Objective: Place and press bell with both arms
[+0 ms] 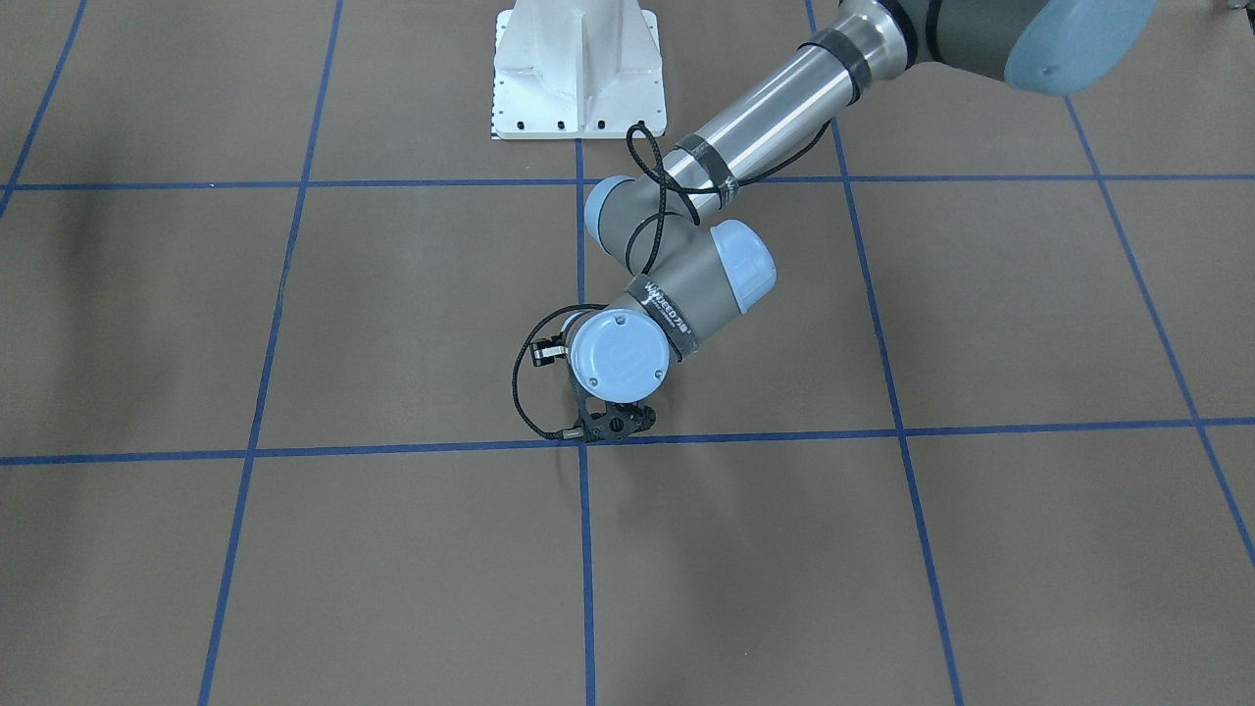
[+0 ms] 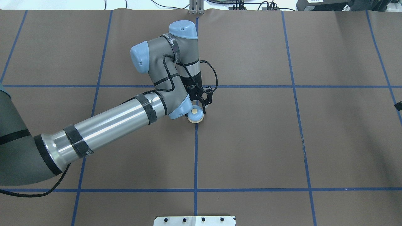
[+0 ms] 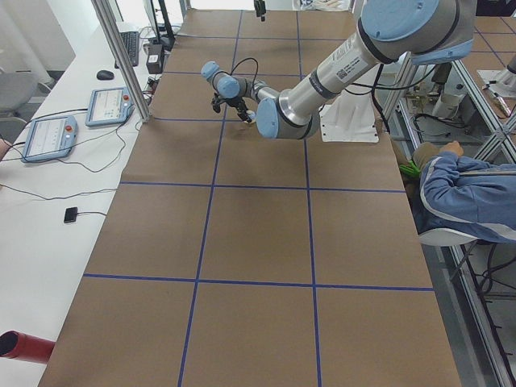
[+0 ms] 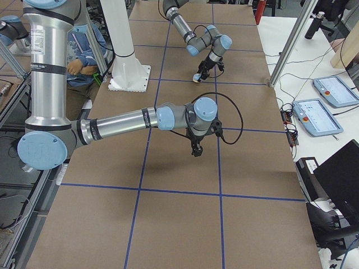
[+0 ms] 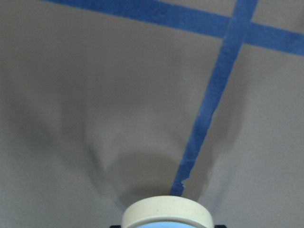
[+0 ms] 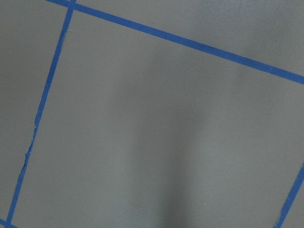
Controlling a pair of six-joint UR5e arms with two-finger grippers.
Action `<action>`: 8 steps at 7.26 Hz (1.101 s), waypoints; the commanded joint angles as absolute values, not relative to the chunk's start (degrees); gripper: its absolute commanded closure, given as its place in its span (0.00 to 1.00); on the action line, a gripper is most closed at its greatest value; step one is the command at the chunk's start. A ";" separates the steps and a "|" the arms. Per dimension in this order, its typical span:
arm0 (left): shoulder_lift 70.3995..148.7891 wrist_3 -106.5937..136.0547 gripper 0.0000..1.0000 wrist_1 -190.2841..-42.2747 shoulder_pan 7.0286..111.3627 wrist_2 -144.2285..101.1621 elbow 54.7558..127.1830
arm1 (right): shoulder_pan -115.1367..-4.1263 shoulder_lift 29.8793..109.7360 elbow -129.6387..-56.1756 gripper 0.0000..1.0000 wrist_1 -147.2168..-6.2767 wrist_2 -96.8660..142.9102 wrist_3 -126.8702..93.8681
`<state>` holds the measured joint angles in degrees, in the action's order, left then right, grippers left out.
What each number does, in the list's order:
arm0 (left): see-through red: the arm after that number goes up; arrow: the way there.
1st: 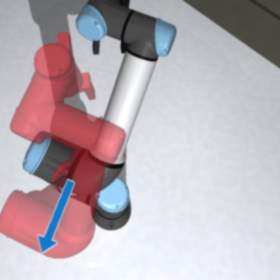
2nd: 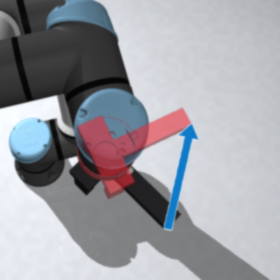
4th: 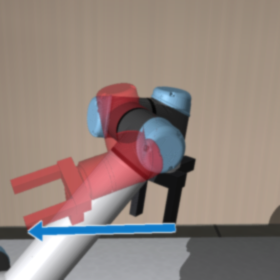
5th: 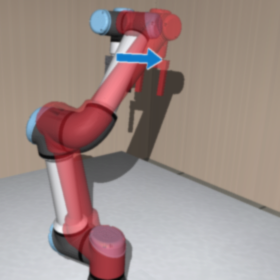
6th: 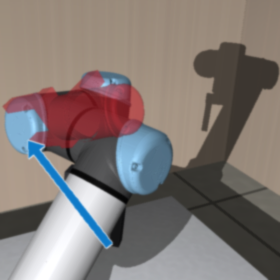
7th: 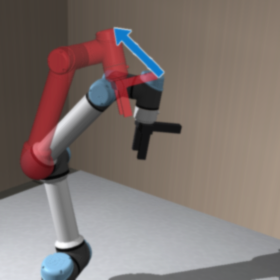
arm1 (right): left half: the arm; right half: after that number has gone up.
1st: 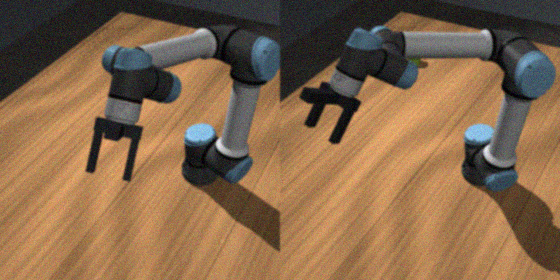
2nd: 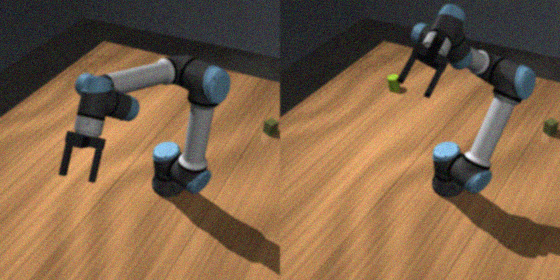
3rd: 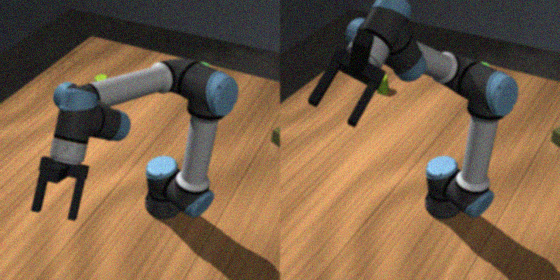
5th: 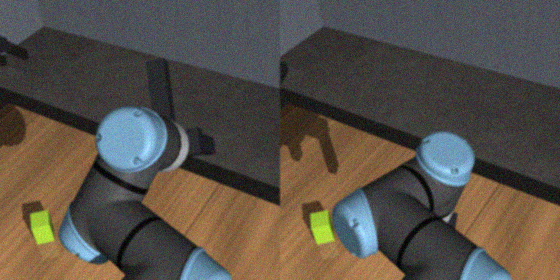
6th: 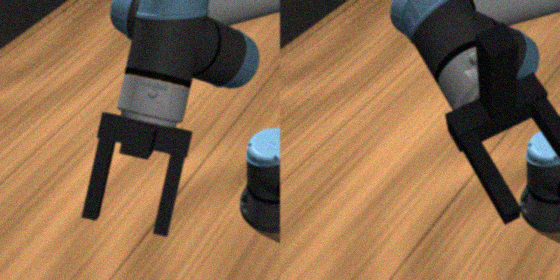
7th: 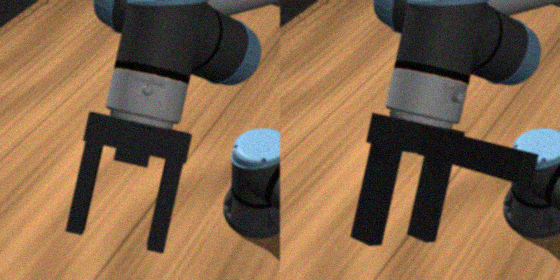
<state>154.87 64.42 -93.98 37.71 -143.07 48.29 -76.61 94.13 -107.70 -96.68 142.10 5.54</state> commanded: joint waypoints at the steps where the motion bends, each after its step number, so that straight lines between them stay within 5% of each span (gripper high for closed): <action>1: 154.86 64.42 0.53 -94.92 37.27 -141.51 48.25 | -76.29 94.04 -107.14 0.00 -96.68 142.03 5.54; 3: 154.86 64.42 0.29 -95.01 37.27 -141.50 48.34 | -75.24 92.47 -106.79 0.00 -96.68 142.03 3.53; 4: 154.86 64.42 0.01 -95.18 37.35 -141.50 48.51 | -74.89 92.20 -106.79 0.00 -96.68 142.03 2.65; 8: 154.34 64.60 0.00 -94.31 41.03 -142.20 55.43 | -69.45 86.69 -106.79 0.00 -96.59 141.94 -8.57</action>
